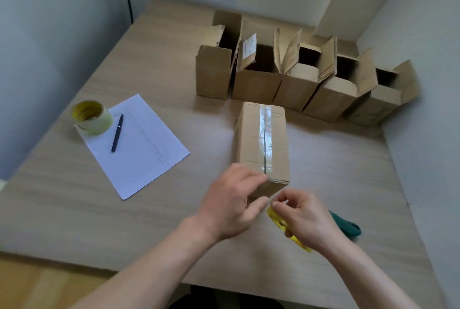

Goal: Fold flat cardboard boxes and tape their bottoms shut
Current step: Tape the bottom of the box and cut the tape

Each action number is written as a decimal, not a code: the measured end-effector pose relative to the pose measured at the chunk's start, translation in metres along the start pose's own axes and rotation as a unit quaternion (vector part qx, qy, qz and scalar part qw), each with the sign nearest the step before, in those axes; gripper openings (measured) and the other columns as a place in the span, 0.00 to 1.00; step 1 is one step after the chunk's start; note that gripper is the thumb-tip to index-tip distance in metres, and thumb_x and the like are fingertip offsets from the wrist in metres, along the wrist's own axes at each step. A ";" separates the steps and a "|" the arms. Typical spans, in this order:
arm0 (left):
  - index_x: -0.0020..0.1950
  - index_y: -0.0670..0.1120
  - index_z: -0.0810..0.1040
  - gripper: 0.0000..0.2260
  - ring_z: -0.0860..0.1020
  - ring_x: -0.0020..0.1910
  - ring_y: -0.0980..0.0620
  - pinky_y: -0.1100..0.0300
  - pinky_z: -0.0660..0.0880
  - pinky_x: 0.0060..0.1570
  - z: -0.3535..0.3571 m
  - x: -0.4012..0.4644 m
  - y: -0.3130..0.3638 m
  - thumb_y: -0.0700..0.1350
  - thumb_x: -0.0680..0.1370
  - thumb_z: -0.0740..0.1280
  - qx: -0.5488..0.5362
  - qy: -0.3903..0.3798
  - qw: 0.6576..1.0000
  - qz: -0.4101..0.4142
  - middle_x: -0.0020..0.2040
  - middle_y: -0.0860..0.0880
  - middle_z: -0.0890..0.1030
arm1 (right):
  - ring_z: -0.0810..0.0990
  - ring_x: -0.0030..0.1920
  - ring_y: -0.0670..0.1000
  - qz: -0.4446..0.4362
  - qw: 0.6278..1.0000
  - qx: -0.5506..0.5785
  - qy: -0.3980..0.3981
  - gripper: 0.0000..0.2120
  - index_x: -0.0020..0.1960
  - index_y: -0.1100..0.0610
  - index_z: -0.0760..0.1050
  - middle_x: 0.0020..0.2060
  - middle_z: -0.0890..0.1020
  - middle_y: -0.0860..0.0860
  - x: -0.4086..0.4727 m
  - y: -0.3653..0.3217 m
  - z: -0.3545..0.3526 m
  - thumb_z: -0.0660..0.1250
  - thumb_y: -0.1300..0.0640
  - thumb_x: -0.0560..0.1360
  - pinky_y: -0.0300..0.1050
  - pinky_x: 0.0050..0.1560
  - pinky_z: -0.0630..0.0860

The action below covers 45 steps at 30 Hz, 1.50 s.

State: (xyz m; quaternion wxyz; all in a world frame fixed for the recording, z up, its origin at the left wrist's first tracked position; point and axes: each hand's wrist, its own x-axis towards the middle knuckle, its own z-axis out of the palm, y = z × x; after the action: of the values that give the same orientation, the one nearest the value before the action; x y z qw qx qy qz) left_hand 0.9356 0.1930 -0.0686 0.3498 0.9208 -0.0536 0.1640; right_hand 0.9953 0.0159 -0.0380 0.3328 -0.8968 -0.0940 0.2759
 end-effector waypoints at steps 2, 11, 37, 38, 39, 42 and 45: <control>0.57 0.44 0.83 0.16 0.78 0.47 0.52 0.60 0.74 0.50 0.005 -0.013 0.010 0.53 0.75 0.70 -0.095 -0.041 0.989 -0.106 0.47 0.50 0.82 | 0.81 0.25 0.51 -0.013 1.000 0.014 -0.025 0.05 0.40 0.46 0.80 0.31 0.81 0.51 -0.004 -0.002 0.004 0.69 0.51 0.75 0.51 0.30 0.77; 0.37 0.46 0.83 0.06 0.77 0.35 0.58 0.66 0.70 0.36 0.008 -0.023 0.024 0.42 0.74 0.71 -0.172 0.064 0.962 -0.202 0.34 0.53 0.81 | 0.77 0.32 0.52 -0.029 0.964 0.204 -0.166 0.18 0.61 0.41 0.76 0.34 0.82 0.57 -0.020 -0.001 -0.004 0.71 0.57 0.75 0.46 0.34 0.75; 0.44 0.50 0.75 0.15 0.76 0.34 0.62 0.70 0.70 0.36 0.035 0.012 -0.039 0.46 0.67 0.80 -0.196 0.236 0.821 -0.482 0.35 0.55 0.77 | 0.82 0.35 0.60 -0.265 0.879 -0.347 0.188 0.20 0.65 0.41 0.72 0.37 0.85 0.50 0.066 0.047 -0.014 0.64 0.38 0.75 0.46 0.28 0.71; 0.48 0.48 0.73 0.19 0.76 0.37 0.59 0.68 0.70 0.37 0.032 0.016 -0.043 0.47 0.65 0.81 -0.219 0.227 0.796 -0.516 0.38 0.52 0.77 | 0.82 0.36 0.60 -0.263 0.884 -0.341 0.184 0.20 0.65 0.41 0.73 0.38 0.85 0.51 0.067 0.047 -0.015 0.65 0.38 0.75 0.46 0.28 0.70; 0.51 0.47 0.72 0.22 0.77 0.41 0.54 0.65 0.70 0.40 0.029 0.020 -0.044 0.47 0.65 0.81 -0.224 0.218 0.792 -0.524 0.43 0.50 0.77 | 0.82 0.38 0.60 -0.262 0.886 -0.339 0.178 0.21 0.66 0.41 0.73 0.40 0.85 0.51 0.069 0.047 -0.015 0.64 0.37 0.75 0.46 0.29 0.69; 0.58 0.45 0.77 0.18 0.75 0.57 0.43 0.54 0.72 0.57 0.026 0.027 -0.039 0.48 0.70 0.73 -0.044 0.205 0.933 -0.292 0.56 0.45 0.76 | 0.83 0.41 0.60 -0.251 0.889 -0.347 0.158 0.22 0.68 0.40 0.73 0.43 0.86 0.51 0.072 0.045 -0.017 0.62 0.36 0.76 0.47 0.32 0.68; 0.69 0.49 0.76 0.28 0.64 0.72 0.35 0.42 0.69 0.65 0.036 0.039 -0.042 0.57 0.71 0.72 0.123 -0.020 0.992 -0.017 0.72 0.40 0.69 | 0.83 0.36 0.61 -0.273 0.882 -0.342 0.174 0.21 0.64 0.45 0.77 0.40 0.86 0.51 0.071 0.046 -0.016 0.69 0.39 0.73 0.46 0.29 0.72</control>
State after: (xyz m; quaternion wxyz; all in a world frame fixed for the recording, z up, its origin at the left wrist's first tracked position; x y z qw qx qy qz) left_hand 0.9902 0.2013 -0.1067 0.2352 0.9608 -0.0245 0.1445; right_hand 1.0625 -0.0027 -0.0882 0.0782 -0.9272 -0.3645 -0.0358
